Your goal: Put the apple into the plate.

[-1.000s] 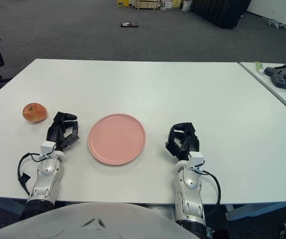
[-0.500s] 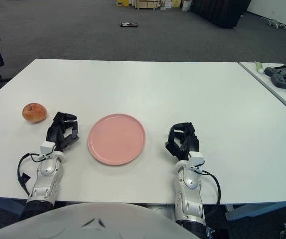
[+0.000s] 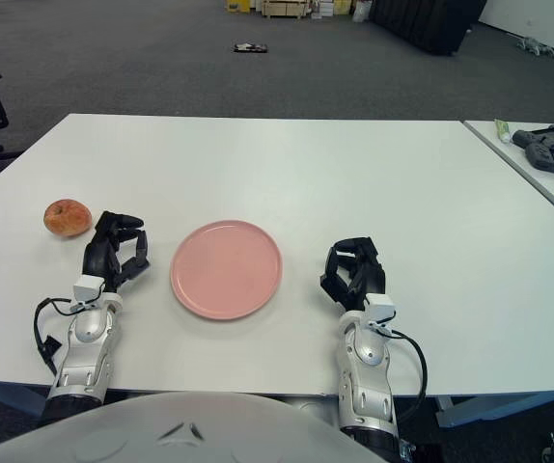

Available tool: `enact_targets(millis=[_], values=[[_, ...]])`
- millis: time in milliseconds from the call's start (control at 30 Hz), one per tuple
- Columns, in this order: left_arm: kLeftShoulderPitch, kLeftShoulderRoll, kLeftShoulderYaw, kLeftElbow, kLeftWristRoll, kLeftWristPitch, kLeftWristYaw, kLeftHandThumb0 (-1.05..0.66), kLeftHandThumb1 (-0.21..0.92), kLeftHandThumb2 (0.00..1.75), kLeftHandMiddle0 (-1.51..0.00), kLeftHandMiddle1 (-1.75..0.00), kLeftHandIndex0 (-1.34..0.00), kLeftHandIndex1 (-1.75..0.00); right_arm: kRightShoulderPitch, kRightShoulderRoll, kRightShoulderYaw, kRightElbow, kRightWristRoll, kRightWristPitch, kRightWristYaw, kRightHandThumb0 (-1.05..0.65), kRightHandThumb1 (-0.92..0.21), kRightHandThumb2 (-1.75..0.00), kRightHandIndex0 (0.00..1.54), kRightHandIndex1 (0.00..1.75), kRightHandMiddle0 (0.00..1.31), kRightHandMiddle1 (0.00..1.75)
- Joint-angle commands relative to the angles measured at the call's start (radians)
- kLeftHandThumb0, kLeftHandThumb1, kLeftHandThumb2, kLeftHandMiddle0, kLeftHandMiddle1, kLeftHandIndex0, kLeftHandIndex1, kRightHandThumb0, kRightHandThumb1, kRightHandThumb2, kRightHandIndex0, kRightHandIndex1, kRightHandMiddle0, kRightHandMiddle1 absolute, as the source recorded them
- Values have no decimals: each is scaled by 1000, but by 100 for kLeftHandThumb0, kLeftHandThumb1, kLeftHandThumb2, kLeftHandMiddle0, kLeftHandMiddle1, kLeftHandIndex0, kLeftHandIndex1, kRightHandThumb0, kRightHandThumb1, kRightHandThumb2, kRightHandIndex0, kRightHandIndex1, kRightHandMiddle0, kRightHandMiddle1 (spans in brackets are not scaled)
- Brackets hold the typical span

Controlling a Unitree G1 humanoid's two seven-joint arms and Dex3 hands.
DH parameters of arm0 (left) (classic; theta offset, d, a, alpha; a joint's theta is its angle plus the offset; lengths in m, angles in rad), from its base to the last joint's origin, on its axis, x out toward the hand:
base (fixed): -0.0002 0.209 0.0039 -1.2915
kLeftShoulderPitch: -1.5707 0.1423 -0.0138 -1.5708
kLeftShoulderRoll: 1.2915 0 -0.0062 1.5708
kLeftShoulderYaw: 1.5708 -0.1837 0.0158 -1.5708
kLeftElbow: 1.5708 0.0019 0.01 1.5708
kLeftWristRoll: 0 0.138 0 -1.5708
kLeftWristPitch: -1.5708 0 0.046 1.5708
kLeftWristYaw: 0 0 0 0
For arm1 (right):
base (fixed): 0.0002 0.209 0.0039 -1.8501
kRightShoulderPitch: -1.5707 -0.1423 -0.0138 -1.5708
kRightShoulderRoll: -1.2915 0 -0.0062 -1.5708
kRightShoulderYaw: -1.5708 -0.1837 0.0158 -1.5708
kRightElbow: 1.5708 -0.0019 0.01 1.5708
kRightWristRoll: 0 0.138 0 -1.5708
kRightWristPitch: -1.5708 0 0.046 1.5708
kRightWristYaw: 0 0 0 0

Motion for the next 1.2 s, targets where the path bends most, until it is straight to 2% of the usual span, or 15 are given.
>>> enact_targets(millis=[0, 67, 167, 233, 300, 333, 400, 500, 533, 567, 633, 700, 867, 967, 1167], values=[[6, 3, 2, -36, 57, -5, 47, -40, 58, 100, -64, -168, -41, -175, 0, 10, 3, -4, 2, 10, -4, -40, -61, -95, 72, 175, 39, 175], [8, 7, 1, -44, 81, -2, 62, -40, 58, 99, -63, -168, -41, -175, 0, 10, 3, -3, 3, 8, -3, -40, -61, -95, 71, 175, 39, 175], [-8, 76, 6, -49, 326, -3, 226, -40, 60, 97, -62, -168, -40, -175, -2, 6, 4, 7, -2, -5, 0, -40, -61, -95, 72, 175, 39, 175], [-41, 119, 16, -6, 405, -9, 307, -40, 60, 96, -61, -167, -39, -175, -3, 5, 4, 11, -1, -8, 1, -40, -61, -96, 73, 175, 39, 175], [-72, 149, 20, 44, 452, -13, 372, -39, 66, 89, -55, -163, -35, -175, -3, 4, 4, 13, -1, -7, 2, -40, -60, -96, 73, 175, 39, 175], [-81, 158, 18, 60, 469, -13, 396, -37, 76, 76, -50, -157, -29, -175, -3, 4, 4, 13, -1, -6, 1, -40, -60, -96, 74, 175, 39, 175], [-92, 168, 10, 75, 493, -5, 428, -36, 84, 65, -43, -148, -24, -175, -3, 4, 4, 14, -2, -7, 1, -40, -60, -97, 74, 175, 40, 175], [-151, 201, 2, 110, 520, 46, 441, -35, 89, 57, -28, -132, -20, -175, -4, 5, 4, 17, -1, -15, 3, -40, -60, -97, 74, 175, 40, 175], [-172, 212, 1, 121, 525, 66, 441, -45, 90, 70, -18, -124, -13, -160, -4, 5, 5, 17, -1, -17, 3, -40, -59, -97, 74, 175, 40, 175], [-198, 223, -1, 130, 537, 100, 438, -49, 91, 74, -15, -121, -10, -154, -4, 5, 4, 18, -2, -18, 3, -40, -59, -97, 74, 175, 40, 175], [-228, 238, -6, 139, 556, 148, 442, -60, 91, 80, -6, -99, -4, -130, -4, 5, 4, 18, -1, -19, 2, -40, -59, -98, 74, 175, 40, 175], [-234, 242, -13, 138, 573, 187, 455, -66, 92, 80, -3, -82, -2, -116, -4, 5, 3, 18, -2, -18, -1, -40, -59, -98, 74, 175, 40, 175], [-241, 254, -27, 122, 603, 309, 430, -80, 92, 69, 0, -26, 0, -76, -6, 0, -1, 21, -12, -12, -11, -40, -58, -99, 73, 175, 41, 175], [-261, 273, -30, 124, 591, 383, 365, -87, 92, 61, 0, -9, 0, -53, -6, 0, -2, 21, -13, -11, -14, -40, -58, -99, 73, 175, 41, 175], [-335, 313, -36, 212, 559, 460, 294, -98, 85, 49, 0, -1, 0, -10, -6, -1, -5, 22, -8, -7, -7, -41, -58, -100, 74, 175, 41, 175]])
